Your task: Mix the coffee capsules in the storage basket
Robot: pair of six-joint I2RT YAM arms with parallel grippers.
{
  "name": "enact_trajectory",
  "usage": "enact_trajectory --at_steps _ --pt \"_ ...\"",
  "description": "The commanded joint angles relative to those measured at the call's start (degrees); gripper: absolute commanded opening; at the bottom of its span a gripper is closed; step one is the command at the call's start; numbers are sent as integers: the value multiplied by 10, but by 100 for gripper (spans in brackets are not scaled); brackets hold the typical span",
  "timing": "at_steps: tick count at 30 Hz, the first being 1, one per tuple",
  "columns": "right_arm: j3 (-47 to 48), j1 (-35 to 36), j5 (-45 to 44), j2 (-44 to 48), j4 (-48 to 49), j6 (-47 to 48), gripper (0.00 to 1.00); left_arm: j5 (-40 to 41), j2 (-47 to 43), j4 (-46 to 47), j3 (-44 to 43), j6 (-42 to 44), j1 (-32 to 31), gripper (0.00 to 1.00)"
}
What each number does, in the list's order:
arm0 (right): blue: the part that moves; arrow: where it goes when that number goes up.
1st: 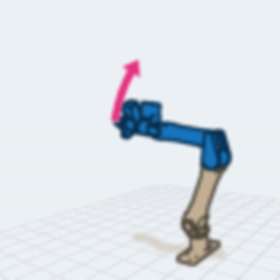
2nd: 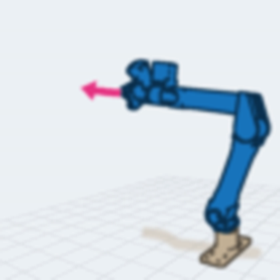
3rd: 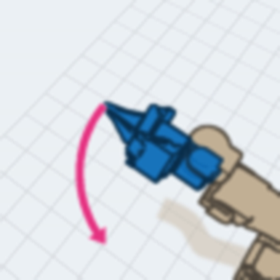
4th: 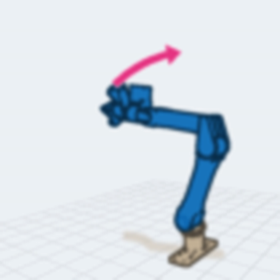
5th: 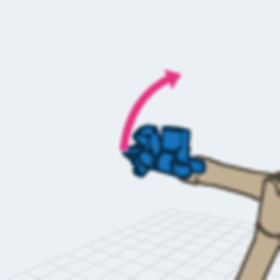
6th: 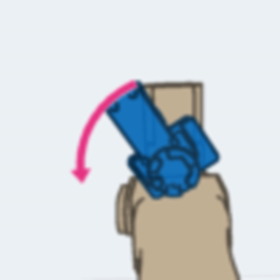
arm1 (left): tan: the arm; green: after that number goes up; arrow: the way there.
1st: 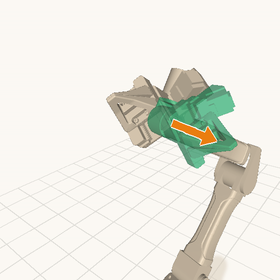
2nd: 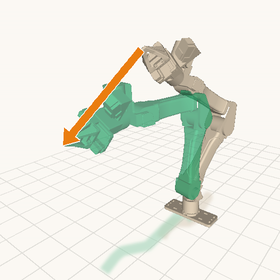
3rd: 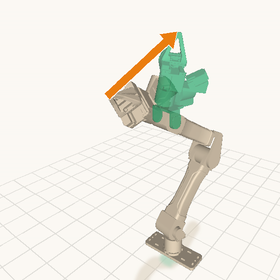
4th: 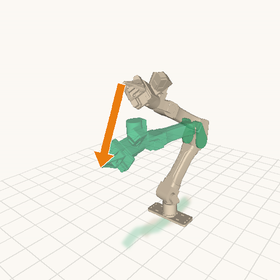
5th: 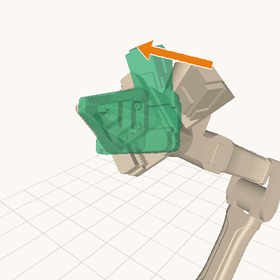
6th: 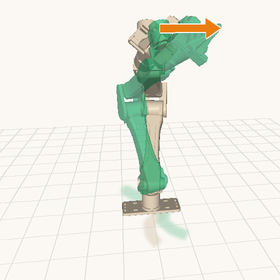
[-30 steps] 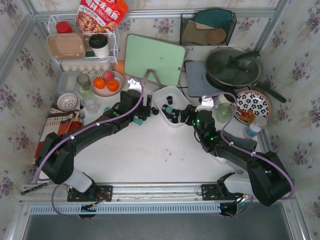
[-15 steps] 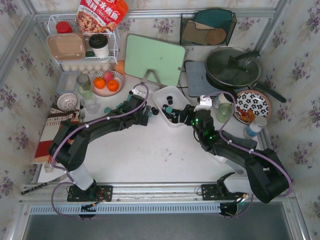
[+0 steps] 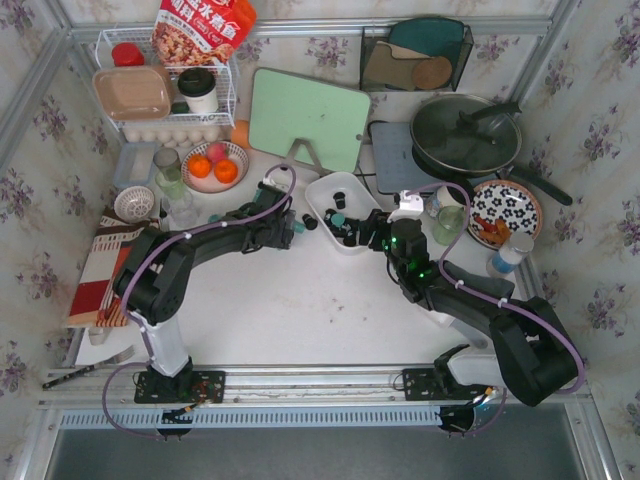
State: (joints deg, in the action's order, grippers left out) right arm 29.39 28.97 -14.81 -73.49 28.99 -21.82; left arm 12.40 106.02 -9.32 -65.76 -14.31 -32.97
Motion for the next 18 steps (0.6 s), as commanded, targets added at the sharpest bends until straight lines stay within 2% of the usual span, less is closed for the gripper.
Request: enact_trajectory --at_steps 1,2,4,6,7,11,18 --pt "6 0 2 -1 11 3 64 -16 14 -5 -11 0 3 69" --pt "6 1 2 -2 11 3 64 -19 16 -4 -11 1 3 67" --pt "6 0 1 -2 10 3 64 -32 19 0 -9 3 4 57" --pt "6 0 1 -2 10 3 64 -45 19 0 -7 4 3 42" --pt "6 0 1 -2 10 3 64 -53 17 -2 -7 3 3 40" --pt "7 0 1 -3 11 3 64 -58 -6 3 9 -4 3 39" --pt "6 0 0 -3 11 2 64 -98 -98 15 11 -7 -10 40"
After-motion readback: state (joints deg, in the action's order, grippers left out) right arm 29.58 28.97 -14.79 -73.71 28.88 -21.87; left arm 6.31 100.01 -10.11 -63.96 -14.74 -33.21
